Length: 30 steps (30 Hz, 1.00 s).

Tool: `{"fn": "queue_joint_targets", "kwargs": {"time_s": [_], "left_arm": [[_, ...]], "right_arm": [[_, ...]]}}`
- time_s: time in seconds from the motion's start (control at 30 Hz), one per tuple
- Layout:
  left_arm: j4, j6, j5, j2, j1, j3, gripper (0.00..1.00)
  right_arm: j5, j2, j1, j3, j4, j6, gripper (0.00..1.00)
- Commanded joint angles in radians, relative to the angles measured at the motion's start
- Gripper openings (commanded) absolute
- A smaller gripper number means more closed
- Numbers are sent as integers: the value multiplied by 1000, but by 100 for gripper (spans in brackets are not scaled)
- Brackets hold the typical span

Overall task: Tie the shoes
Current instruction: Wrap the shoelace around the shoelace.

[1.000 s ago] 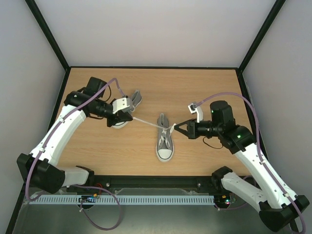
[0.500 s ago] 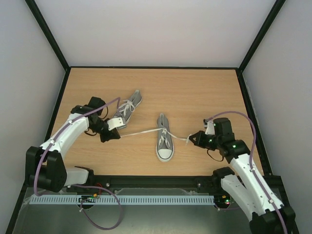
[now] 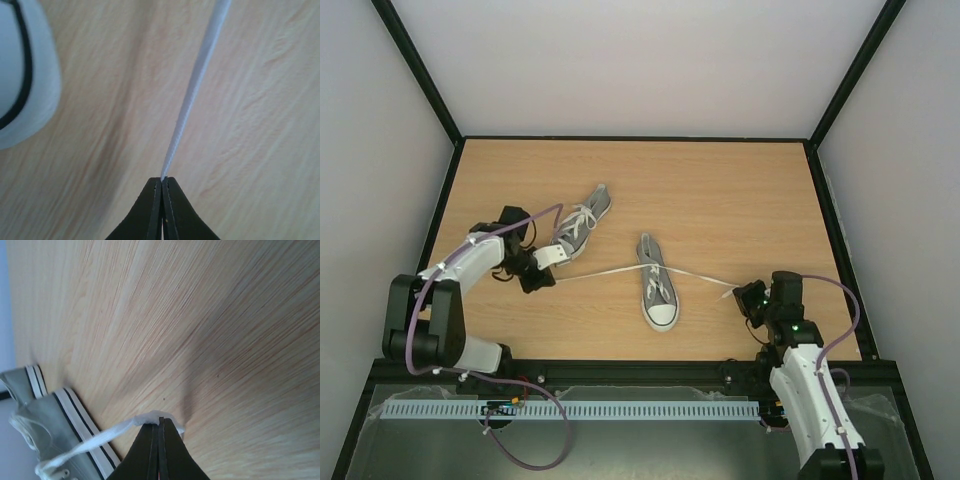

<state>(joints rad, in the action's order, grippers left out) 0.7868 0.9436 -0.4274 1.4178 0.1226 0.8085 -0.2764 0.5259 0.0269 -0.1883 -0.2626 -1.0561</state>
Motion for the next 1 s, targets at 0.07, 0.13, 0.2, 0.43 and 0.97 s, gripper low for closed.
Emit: {"fn": "queue_joint_targets", "kwargs": {"time_s": [0.07,0.13,0.2,0.43,0.97], "left_arm": [[-104,9,97,64,-60,-5,2],[-117,10,120,78,-65,2,2],[-121,15,136,86,-69,7,2],[-76,31,70,69,-76,60,3],[-131,-143,7,215,317,201,2]], "right_arm": [[39,-23,-43,99,35,-180,1],[66,-25,-46,100,20,-185,1],[106,-37,-49,90,-1,-183,1],[70,-9,-51,68,55,-97,1],[-4,509,371,-257,167,299,1]]}}
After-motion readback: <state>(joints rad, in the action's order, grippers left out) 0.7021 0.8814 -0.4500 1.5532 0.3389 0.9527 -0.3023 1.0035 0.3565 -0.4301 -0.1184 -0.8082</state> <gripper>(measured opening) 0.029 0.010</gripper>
